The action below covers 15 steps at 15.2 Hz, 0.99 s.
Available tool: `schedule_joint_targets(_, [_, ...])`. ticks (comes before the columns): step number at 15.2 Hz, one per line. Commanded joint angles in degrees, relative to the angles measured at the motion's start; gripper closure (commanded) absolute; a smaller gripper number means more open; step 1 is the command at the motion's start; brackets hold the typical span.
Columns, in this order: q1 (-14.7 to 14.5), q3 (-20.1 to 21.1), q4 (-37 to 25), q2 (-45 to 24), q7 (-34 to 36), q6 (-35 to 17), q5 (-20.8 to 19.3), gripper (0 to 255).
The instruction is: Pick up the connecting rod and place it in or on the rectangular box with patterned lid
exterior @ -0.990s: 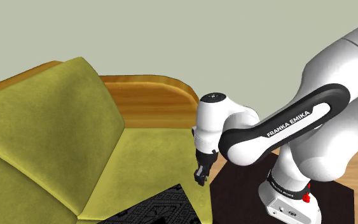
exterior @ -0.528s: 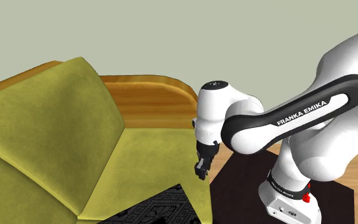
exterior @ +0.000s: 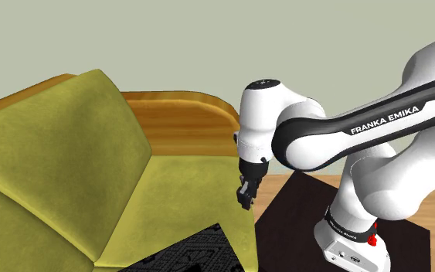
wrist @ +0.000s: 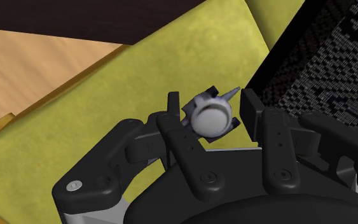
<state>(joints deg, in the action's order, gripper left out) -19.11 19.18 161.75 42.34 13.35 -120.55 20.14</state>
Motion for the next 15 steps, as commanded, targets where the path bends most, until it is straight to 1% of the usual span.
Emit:
schedule_joint_targets(1, [0.06, -0.31, -1.05, 0.86, 0.28, 1.92, -0.37, 255])
schedule_joint_targets(2, [0.07, -0.33, -1.10, 0.92, 0.29, 2.02, -0.40, 255])
schedule_joint_targets(5, [-0.91, 3.60, -5.09, -4.18, 4.31, 0.13, 1.09, 255])
schedule_joint_targets(9, [-1.09, 8.73, -11.15, -11.25, 9.78, -2.03, 1.57, 255])
schedule_joint_targets(12, [-0.53, 12.58, -16.18, -16.77, 14.18, -3.35, 0.67, 255])
schedule_joint_targets(15, [0.45, 16.47, -21.59, -22.57, 19.03, -4.39, -1.45, 255])
